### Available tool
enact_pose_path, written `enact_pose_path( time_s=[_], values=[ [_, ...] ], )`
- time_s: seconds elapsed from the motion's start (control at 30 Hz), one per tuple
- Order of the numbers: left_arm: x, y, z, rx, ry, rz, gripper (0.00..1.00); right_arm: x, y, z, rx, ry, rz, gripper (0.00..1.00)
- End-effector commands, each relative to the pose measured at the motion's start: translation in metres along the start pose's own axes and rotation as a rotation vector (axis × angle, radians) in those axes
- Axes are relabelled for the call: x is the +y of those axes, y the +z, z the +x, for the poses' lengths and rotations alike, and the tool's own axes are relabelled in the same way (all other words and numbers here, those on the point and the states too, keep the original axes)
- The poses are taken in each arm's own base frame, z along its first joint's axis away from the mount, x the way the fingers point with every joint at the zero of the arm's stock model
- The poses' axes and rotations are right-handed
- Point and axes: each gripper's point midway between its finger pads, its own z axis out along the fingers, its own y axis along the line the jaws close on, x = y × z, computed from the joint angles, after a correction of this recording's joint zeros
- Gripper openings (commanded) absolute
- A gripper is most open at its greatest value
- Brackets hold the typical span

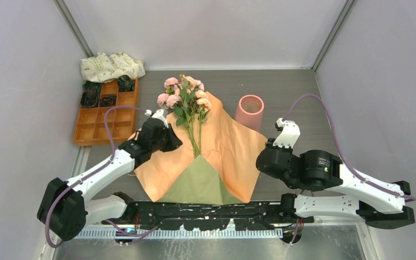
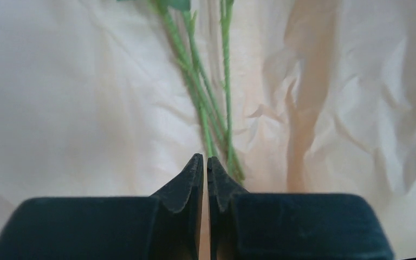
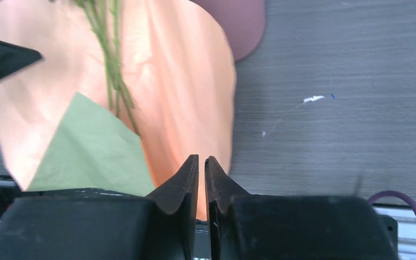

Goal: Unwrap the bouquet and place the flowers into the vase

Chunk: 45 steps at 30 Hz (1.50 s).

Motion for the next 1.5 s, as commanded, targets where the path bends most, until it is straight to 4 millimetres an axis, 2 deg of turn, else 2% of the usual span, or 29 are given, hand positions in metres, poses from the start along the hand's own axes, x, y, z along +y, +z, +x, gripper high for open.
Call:
enact_pose_path(
  time_s=[0.0, 0.2, 0.3, 0.43, 0.57, 0.67, 0.77, 0.83, 0.93, 1.03, 1.2, 1.37, 1.47],
  values=[
    [0.018, -0.003, 0.025, 0.063, 0.026, -0.015, 0.08, 0.036, -0.017, -0.035, -0.071, 0.002, -0.124, 0.17],
    [0.016, 0.014, 0.043, 0.119, 0.006, 0.032, 0.08, 0.095, -0.028, -0.063, -0.130, -0.052, -0.283, 0.27],
    [0.012, 0.023, 0.063, 0.195, 0.000, 0.084, 0.08, 0.116, -0.025, -0.069, -0.138, -0.103, -0.287, 0.28],
    [0.001, 0.023, 0.088, 0.279, -0.017, 0.188, 0.08, 0.133, -0.018, -0.076, -0.169, -0.121, -0.271, 0.32],
    [-0.004, 0.014, 0.109, 0.335, 0.013, 0.202, 0.07, 0.144, -0.015, -0.082, -0.171, -0.097, -0.246, 0.35],
    [-0.017, -0.005, 0.125, 0.400, 0.048, 0.252, 0.07, 0.158, -0.013, -0.085, -0.157, -0.122, -0.238, 0.35],
    [-0.036, -0.040, 0.144, 0.460, 0.132, 0.311, 0.07, 0.171, -0.008, -0.083, -0.140, -0.139, -0.245, 0.36],
    [-0.041, -0.064, 0.155, 0.491, 0.177, 0.336, 0.07, 0.175, -0.005, -0.082, -0.137, -0.131, -0.254, 0.36],
    [-0.040, -0.096, 0.169, 0.528, 0.177, 0.372, 0.08, 0.180, 0.000, -0.082, -0.126, -0.121, -0.265, 0.36],
    [-0.030, -0.119, 0.181, 0.556, 0.118, 0.395, 0.08, 0.183, 0.009, -0.076, -0.093, -0.128, -0.264, 0.38],
    [-0.009, -0.147, 0.202, 0.570, 0.000, 0.434, 0.09, 0.191, 0.037, -0.047, 0.003, -0.150, -0.264, 0.39],
    [-0.007, -0.174, 0.203, 0.528, -0.076, 0.545, 0.15, 0.200, 0.080, -0.008, 0.125, -0.169, -0.246, 0.39],
    [-0.001, -0.180, 0.212, 0.580, -0.082, 0.519, 0.16, 0.205, 0.104, 0.023, 0.204, -0.190, -0.230, 0.31]
  ],
)
